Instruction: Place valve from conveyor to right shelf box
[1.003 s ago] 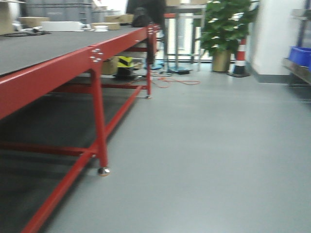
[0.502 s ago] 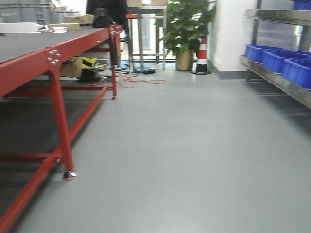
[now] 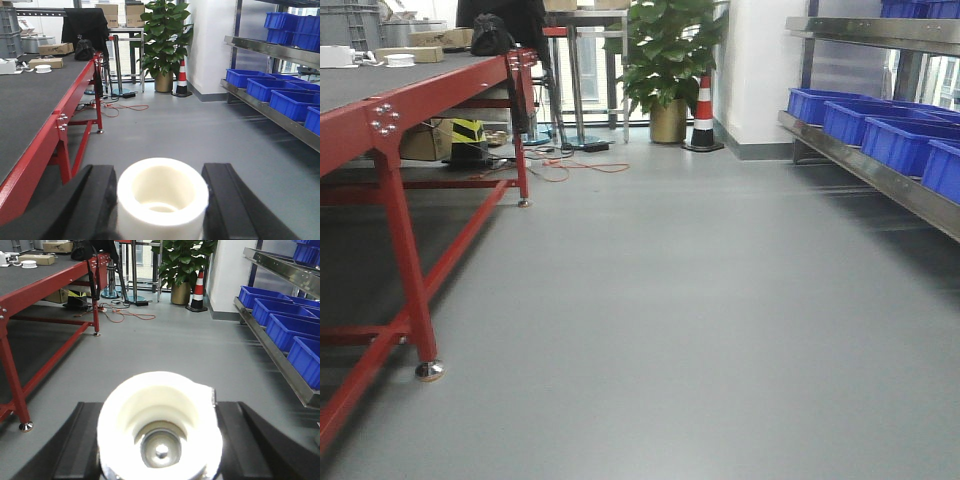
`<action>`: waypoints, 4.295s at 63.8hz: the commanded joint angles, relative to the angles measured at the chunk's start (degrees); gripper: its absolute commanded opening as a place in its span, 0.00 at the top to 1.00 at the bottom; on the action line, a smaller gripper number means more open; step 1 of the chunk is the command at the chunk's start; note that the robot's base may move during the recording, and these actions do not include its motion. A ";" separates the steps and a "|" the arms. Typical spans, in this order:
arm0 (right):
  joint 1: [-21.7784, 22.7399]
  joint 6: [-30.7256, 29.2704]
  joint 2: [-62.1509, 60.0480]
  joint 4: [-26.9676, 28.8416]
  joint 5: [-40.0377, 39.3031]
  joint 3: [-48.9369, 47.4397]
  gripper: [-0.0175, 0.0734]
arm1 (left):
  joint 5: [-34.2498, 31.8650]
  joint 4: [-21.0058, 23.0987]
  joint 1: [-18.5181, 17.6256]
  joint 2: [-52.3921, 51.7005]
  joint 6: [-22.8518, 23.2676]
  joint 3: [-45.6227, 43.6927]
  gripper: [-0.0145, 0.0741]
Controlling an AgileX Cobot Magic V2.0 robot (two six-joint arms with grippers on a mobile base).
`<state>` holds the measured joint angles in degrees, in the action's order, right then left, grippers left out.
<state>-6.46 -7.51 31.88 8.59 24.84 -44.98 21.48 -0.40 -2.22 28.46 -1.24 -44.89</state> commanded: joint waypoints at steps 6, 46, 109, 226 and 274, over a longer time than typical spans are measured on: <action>-0.02 -0.38 -0.49 -0.25 -4.68 -0.60 0.98 | -3.39 0.06 -0.29 -0.37 0.42 -0.42 0.96; -0.02 -0.38 -0.49 -0.25 -4.68 -0.60 0.98 | -3.39 0.06 -0.29 -0.37 0.42 -0.42 0.96; -0.02 -0.38 -0.49 -0.25 -4.68 -0.60 0.98 | -3.39 0.06 -0.29 -0.37 0.42 -0.42 0.96; -0.02 -0.38 -0.49 -0.25 -4.68 -0.60 0.98 | -3.39 0.06 -0.29 -0.37 0.42 -0.42 0.96; -0.02 -0.38 -0.49 -0.25 -4.68 -0.60 0.98 | -3.39 0.06 -0.29 -0.37 0.42 -0.42 0.96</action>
<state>-6.46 -7.51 31.88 8.59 24.84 -44.98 21.48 -0.40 -2.22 28.46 -1.24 -44.89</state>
